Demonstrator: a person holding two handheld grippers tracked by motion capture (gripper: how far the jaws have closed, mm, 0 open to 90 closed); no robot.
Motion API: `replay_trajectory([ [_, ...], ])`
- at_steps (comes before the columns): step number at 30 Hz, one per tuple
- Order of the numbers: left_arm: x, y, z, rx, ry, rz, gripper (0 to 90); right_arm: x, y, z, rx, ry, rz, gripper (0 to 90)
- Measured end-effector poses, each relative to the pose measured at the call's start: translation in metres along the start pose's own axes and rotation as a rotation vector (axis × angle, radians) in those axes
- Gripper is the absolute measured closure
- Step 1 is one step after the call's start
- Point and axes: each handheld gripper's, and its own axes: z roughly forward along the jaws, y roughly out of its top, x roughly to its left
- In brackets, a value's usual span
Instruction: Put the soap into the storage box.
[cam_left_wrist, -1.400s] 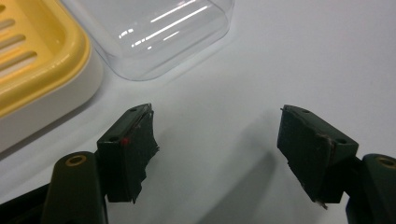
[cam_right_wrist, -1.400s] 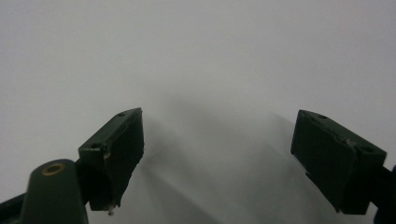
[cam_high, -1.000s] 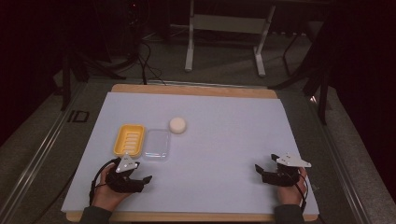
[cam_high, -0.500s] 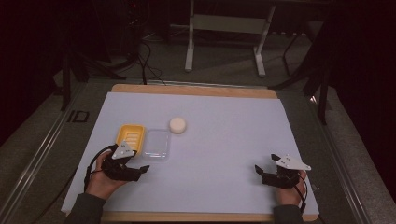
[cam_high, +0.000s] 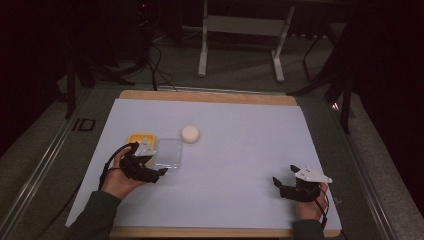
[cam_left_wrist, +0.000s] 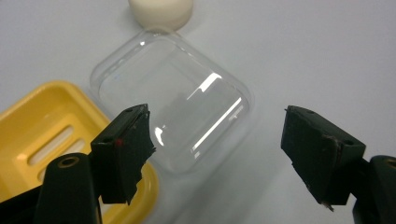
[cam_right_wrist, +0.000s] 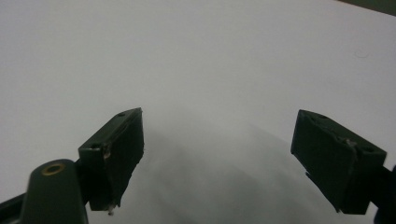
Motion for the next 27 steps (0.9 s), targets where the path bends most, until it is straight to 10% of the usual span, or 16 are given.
replay_trajectory([
  [27,0.029,0.060,0.046,0.075,-0.015,0.049,16.7,0.000,0.000,0.000,0.002,0.000,0.011,17.0],
])
